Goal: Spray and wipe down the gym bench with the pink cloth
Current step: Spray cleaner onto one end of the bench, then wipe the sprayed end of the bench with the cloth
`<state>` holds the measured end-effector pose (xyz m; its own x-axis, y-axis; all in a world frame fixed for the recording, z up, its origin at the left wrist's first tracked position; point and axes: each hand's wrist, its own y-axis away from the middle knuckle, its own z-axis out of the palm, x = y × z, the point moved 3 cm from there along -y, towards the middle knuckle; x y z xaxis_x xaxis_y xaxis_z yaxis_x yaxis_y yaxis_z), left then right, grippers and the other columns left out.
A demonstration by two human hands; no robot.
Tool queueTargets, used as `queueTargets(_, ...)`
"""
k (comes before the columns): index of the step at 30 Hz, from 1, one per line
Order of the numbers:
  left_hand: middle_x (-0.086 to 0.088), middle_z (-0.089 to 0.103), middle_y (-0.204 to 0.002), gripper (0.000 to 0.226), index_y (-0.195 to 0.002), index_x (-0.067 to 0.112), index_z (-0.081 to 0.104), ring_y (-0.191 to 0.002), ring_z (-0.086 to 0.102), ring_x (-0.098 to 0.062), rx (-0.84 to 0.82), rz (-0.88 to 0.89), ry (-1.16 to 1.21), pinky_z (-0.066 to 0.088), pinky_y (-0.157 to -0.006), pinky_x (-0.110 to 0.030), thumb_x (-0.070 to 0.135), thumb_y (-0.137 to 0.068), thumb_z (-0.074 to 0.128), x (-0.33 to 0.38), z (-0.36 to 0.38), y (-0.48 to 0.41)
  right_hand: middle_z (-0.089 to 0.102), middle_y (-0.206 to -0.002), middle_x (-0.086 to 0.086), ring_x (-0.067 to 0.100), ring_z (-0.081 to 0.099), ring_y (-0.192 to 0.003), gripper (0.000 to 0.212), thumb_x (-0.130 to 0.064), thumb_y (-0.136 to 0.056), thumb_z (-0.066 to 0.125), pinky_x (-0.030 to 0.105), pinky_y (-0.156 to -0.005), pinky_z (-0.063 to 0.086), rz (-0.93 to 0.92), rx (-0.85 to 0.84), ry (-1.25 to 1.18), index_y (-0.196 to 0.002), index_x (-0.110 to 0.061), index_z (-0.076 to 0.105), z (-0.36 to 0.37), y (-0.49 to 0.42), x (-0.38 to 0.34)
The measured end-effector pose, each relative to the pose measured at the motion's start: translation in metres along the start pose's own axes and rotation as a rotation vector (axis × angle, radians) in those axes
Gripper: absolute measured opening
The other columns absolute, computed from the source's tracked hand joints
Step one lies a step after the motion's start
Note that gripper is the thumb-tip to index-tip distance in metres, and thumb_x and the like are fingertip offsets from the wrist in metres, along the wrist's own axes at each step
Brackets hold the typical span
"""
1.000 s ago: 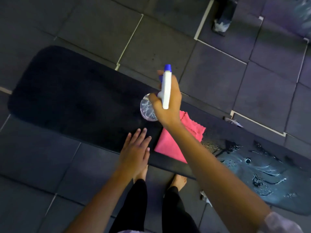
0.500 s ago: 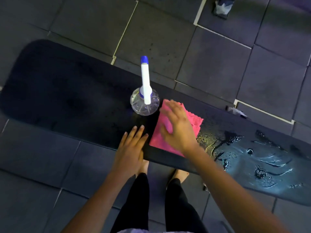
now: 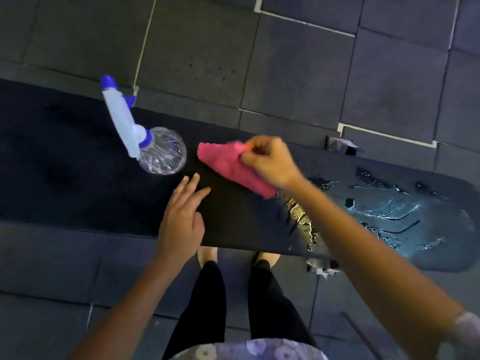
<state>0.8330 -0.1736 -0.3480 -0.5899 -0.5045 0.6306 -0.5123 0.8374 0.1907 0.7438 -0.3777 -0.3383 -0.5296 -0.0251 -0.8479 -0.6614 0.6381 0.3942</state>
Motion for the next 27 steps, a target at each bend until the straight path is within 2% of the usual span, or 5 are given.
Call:
queueTargets(10,-0.014,0.047,-0.144,0.055,-0.129,0.003,0.058,-0.135,0.042,-0.032,-0.098,0.154,-0.25,0.035,-0.109,-0.055,0.015,-0.08,0.035,0.031,0.045,-0.018,0.069,-0.092,0.006,0.029,0.063,-0.082,0.026,-0.02,-0.079,0.054,0.034,-0.068,0.047,-0.429,-0.119,0.746,-0.099,-0.016,0.069,-0.067,0.034,-0.044)
queueTargets(14,-0.013,0.045,-0.147,0.052,-0.129,0.006,0.058,-0.137,0.039,-0.03,-0.098,0.172,-0.281,0.035,-0.109,-0.053,0.012,-0.082,0.037,0.021,0.057,-0.014,0.063,-0.119,0.0,0.027,0.059,-0.113,0.029,-0.028,-0.088,0.049,0.04,-0.082,0.054,-0.171,-0.463,0.862,-0.113,-0.025,0.063,-0.028,0.08,0.028)
queueTargets(18,-0.014,0.04,-0.15,0.053,-0.134,0.003,0.053,-0.14,0.035,-0.03,-0.035,0.188,-0.294,0.035,-0.11,-0.047,0.003,-0.083,0.036,0.01,0.06,-0.014,0.034,-0.157,0.005,0.031,0.03,-0.144,0.057,-0.057,-0.092,0.035,0.051,-0.114,0.03,-0.055,-0.009,0.741,-0.142,-0.031,0.047,-0.025,0.084,0.048)
queueTargets(21,-0.015,0.041,-0.149,0.051,-0.136,0.001,0.05,-0.138,0.038,-0.03,0.01,0.185,-0.293,0.038,-0.107,-0.047,0.002,-0.086,0.036,0.009,0.062,-0.015,-0.001,-0.165,-0.001,0.031,-0.008,-0.151,0.071,-0.071,-0.091,0.016,0.065,-0.115,-0.002,0.023,0.032,0.83,-0.154,-0.039,0.01,0.004,0.059,0.062)
queueTargets(27,-0.02,0.041,-0.147,0.046,-0.136,-0.003,0.048,-0.137,0.038,-0.034,0.081,0.179,-0.288,0.03,-0.112,-0.048,0.007,-0.093,0.035,0.009,0.071,-0.024,-0.002,-0.165,0.007,0.039,-0.008,-0.149,0.068,-0.062,-0.097,0.02,0.073,-0.109,0.0,-0.018,0.056,1.002,-0.156,-0.03,0.006,0.032,0.031,0.08)
